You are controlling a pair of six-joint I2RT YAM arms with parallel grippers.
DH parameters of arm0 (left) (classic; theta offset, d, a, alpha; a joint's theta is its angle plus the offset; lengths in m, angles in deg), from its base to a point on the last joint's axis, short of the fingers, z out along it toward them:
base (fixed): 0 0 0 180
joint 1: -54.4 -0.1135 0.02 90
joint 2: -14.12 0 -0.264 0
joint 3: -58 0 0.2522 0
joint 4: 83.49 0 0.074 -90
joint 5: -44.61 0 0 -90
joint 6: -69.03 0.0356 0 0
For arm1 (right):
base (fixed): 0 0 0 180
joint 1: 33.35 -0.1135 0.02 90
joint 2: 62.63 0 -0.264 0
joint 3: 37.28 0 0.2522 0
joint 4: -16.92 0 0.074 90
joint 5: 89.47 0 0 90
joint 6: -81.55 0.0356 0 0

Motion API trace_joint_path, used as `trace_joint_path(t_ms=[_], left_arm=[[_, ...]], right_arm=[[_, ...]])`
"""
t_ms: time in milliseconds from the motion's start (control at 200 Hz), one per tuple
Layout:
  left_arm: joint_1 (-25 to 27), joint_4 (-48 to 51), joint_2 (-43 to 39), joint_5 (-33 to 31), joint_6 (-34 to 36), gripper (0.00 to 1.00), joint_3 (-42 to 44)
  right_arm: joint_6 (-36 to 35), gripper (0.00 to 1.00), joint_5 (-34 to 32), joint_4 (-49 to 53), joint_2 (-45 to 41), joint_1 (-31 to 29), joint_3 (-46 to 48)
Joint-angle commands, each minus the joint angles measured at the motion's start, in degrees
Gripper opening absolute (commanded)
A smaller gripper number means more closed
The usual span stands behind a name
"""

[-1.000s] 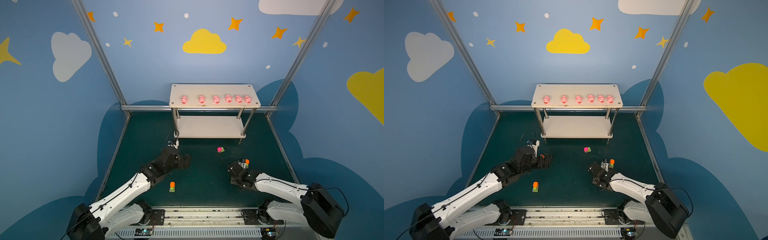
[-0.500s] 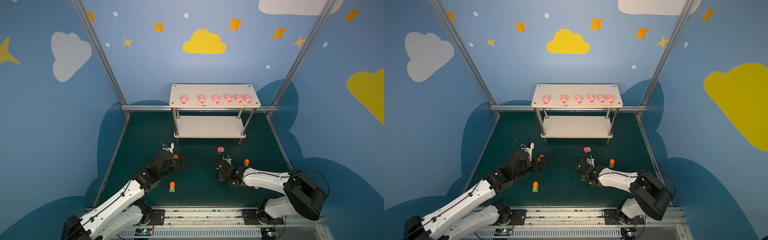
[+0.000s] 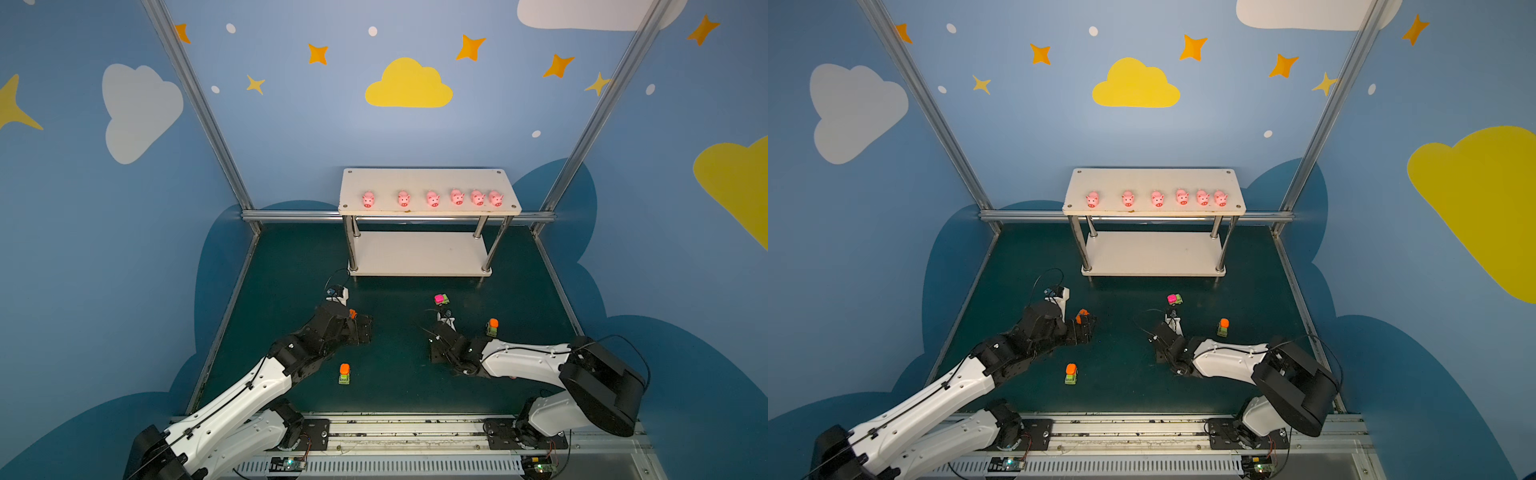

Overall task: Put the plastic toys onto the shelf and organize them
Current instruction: 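Lift the truck with the right gripper toward the lower shelf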

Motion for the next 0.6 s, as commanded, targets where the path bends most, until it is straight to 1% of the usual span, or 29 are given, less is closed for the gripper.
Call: trace_joint_path(t_ms=[0,135,205,370,476,591], left_arm=[[0.1,-0.1,0.5,0.3,-0.6,1.00,-0.8],[0.1,-0.7,0.4,0.8,-1.3,1.00,-0.4],[0.1,-0.6,0.4,0.9,-1.5,1.00,-0.4],[0.3,0.0,-0.4,0.9,-1.9,1.00,-0.4],[0.5,0.5,-1.1,0.8,-2.1,1.00,-0.3],[0.6,1.0,-1.9,0.7,-2.1,1.00,-0.3]], right_arm=[[-0.8,0.58,-1.7,-3.0,-0.4,-1.6,3.3],[-0.5,0.53,-4.9,-4.6,0.7,-3.8,4.6],[0.7,0.44,-6.7,-4.1,1.6,-4.6,4.6],[1.5,0.26,-7.1,-5.1,2.9,-5.6,5.1],[1.8,0.24,-7.7,-3.8,2.0,-5.9,4.7],[0.8,0.24,-8.8,-0.3,-1.7,-6.0,3.5]])
